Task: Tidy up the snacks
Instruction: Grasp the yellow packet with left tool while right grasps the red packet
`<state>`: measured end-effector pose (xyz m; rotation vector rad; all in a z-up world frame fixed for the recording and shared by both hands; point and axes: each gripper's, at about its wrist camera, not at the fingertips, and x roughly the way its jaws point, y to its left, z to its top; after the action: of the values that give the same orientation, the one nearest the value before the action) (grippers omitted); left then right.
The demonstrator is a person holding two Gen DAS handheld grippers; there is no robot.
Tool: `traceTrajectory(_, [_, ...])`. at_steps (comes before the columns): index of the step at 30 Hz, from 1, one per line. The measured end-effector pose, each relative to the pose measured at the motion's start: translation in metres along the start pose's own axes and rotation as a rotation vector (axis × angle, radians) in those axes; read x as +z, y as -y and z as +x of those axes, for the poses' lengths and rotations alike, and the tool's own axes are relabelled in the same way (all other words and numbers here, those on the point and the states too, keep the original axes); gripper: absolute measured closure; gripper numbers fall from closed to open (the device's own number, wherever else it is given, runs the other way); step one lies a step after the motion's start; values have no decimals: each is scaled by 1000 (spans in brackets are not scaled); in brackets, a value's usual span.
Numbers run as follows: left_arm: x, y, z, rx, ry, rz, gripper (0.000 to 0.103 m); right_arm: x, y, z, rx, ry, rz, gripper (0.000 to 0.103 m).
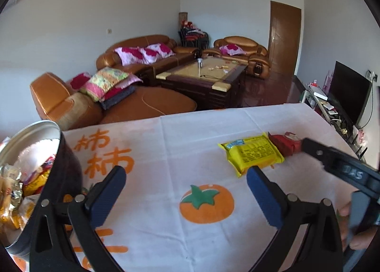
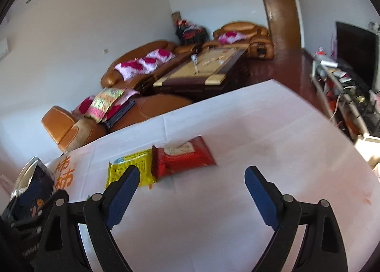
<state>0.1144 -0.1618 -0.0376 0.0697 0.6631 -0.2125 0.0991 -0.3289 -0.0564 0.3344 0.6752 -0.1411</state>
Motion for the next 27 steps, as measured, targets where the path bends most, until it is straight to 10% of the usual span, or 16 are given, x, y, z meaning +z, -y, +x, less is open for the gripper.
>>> traceTrajectory(7, [9,3,16,16,-5,-2,0,14,-1,49,44,-130,26,12])
traceTrajectory(16, [24,27,28,-11,-30,13,0,11,5,41,25,-162,-53,57])
traceTrajectory(27, [34,92,83,-35,-242,43,0,19,53,-34,-87,113,37,58])
